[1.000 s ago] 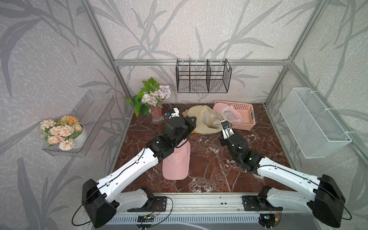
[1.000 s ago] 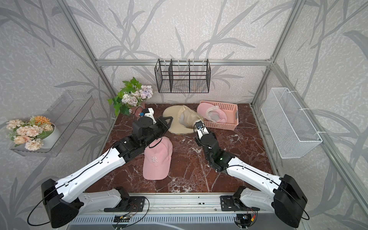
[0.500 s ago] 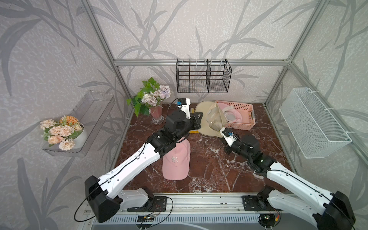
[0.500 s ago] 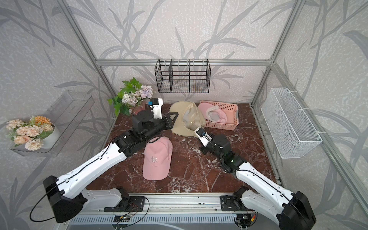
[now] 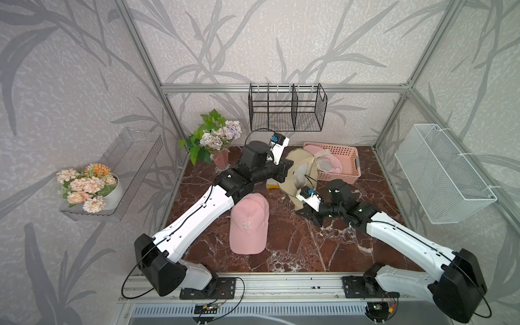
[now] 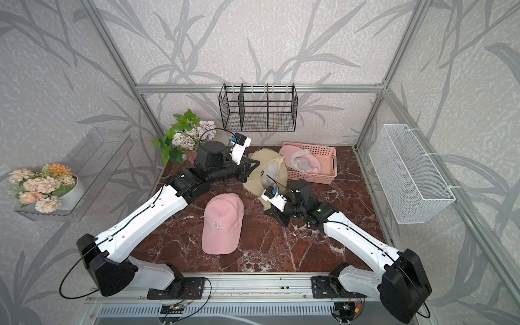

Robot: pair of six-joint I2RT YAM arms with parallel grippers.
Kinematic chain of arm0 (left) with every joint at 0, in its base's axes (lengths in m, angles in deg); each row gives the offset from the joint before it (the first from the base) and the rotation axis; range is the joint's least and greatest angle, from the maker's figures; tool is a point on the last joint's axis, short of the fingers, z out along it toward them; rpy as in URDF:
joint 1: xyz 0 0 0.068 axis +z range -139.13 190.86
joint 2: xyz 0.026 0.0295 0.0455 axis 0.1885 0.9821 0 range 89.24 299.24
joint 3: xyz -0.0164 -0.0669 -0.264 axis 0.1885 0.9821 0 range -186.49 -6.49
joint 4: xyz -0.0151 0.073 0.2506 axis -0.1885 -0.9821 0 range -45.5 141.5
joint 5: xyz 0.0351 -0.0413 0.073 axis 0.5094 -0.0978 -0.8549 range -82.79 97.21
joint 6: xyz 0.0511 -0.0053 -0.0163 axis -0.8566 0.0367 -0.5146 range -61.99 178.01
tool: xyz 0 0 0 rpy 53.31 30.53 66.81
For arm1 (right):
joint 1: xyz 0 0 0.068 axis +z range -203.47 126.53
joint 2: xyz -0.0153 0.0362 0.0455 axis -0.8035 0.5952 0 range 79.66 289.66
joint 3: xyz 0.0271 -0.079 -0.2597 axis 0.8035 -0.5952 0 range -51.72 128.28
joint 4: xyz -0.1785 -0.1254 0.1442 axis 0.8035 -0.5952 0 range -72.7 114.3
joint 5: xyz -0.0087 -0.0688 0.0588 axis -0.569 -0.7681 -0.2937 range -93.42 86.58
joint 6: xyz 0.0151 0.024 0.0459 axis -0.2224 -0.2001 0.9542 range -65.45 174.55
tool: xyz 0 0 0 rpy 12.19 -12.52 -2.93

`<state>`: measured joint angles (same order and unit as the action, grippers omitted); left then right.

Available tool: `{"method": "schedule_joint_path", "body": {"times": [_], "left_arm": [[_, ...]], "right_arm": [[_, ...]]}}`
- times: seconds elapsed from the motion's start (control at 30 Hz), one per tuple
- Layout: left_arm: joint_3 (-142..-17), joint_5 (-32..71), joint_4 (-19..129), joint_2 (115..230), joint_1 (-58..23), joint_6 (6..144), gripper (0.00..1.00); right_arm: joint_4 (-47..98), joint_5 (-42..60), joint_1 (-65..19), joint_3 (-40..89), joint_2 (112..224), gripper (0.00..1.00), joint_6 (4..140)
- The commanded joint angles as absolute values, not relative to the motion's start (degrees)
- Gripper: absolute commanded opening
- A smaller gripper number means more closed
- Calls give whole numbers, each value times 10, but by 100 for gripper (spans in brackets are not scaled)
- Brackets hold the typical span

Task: Turn the baseball cap inside out
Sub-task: Turn over the baseball cap.

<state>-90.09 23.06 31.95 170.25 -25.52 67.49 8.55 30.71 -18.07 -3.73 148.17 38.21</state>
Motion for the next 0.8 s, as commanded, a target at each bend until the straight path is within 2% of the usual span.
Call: {"method": "schedule_joint_path", "body": {"times": [0.0,0.03,0.1,0.17,0.3,0.53,0.77], "left_arm": [[-938,223,376,1694,-231,623,0],[-934,227,380,1691,-231,627,0],[-924,227,385,1686,-230,647,0],[-916,215,387,1679,-229,672,0],[-887,197,416,1658,-227,738,0],[-822,152,475,1633,-223,926,0],[-734,140,554,1608,-223,1081,0]], "right_arm": [[8,345,-173,-28,1478,20,372],[23,322,-173,-31,1472,30,379],[70,263,-173,-46,1450,35,405],[118,209,-173,-63,1423,45,426],[213,116,-172,-104,1369,53,471],[254,-18,-113,-120,1355,54,474],[401,-234,-32,-142,1401,52,478]]}}
